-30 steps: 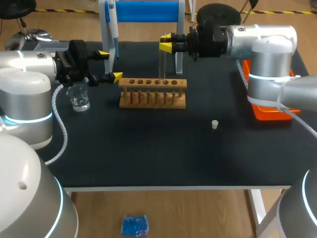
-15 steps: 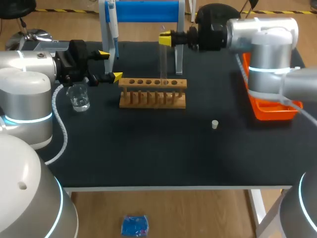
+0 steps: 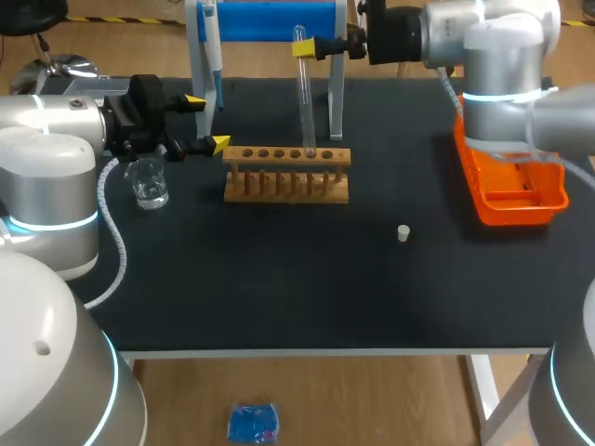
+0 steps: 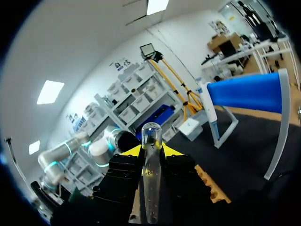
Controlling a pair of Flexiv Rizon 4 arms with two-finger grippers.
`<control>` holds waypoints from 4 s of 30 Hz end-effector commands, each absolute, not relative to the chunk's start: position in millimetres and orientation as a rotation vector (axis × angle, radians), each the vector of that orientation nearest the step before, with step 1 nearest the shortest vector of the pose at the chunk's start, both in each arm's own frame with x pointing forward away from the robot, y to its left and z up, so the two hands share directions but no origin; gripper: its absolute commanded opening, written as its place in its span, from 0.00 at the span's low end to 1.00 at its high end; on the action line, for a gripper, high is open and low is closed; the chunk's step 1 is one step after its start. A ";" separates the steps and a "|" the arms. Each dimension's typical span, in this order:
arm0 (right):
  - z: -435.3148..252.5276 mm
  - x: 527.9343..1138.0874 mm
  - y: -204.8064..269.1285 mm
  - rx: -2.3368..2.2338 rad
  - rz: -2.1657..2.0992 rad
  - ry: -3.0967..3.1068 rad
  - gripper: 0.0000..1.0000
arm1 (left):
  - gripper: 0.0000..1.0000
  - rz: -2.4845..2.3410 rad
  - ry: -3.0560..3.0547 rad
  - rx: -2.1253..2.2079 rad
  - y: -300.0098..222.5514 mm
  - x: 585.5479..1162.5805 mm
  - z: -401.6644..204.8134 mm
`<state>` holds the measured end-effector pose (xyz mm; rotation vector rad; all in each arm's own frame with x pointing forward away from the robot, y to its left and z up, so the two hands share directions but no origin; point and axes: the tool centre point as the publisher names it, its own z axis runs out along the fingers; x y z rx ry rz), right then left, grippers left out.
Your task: Invert the test tube, pick up the pipette, mount the tip to pipette, aspirate from beaker and dispense into the tube, eject the tip, return the pipette, and cap with the stopper.
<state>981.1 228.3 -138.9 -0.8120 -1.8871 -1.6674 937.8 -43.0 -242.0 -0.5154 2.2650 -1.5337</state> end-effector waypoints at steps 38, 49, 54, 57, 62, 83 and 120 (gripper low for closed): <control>-148.3 936.4 201.8 -1.143 -1.210 -1.249 0.00 | 1.00 -1.533 2.260 -0.516 -43.4 936.6 -242.6; -160.2 932.0 191.7 -1.134 -1.225 -1.210 0.00 | 1.00 -1.533 2.260 -0.516 -43.4 936.6 -242.6; -161.2 931.8 191.6 -1.128 -1.226 -1.207 0.00 | 1.00 -1.533 2.260 -0.516 -43.4 936.6 -242.6; -162.7 931.8 191.8 -1.129 -1.223 -1.203 0.00 | 1.00 -1.533 2.260 -0.516 -43.4 936.6 -242.6; -164.0 931.3 190.9 -1.138 -1.224 -1.210 0.00 | 1.00 -1.533 2.260 -0.516 -43.4 936.6 -242.6; -164.0 931.3 190.9 -1.138 -1.224 -1.210 0.00 | 1.00 -1.527 1.990 -0.042 -55.0 930.8 -216.3; -164.0 931.3 190.9 -1.138 -1.224 -1.210 0.00 | 1.00 -0.859 1.267 1.035 -65.2 900.1 -147.0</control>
